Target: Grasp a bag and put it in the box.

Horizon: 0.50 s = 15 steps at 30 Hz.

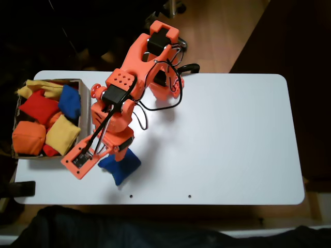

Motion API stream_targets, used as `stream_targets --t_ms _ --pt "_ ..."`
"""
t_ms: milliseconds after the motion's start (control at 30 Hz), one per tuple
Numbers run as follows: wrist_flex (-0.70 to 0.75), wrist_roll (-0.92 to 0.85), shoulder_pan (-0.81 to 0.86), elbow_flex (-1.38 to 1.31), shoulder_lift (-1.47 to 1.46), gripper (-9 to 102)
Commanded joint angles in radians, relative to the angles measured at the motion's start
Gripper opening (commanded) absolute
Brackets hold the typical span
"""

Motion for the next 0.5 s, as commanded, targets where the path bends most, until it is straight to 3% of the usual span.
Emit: stream_targets --t_ms 0,233,467 --pt "-0.029 -0.031 0.020 -0.038 0.003 27" --pt "-0.061 -0.107 0.041 -0.002 0.000 40" --pt "-0.204 -0.167 0.074 0.129 0.021 51"
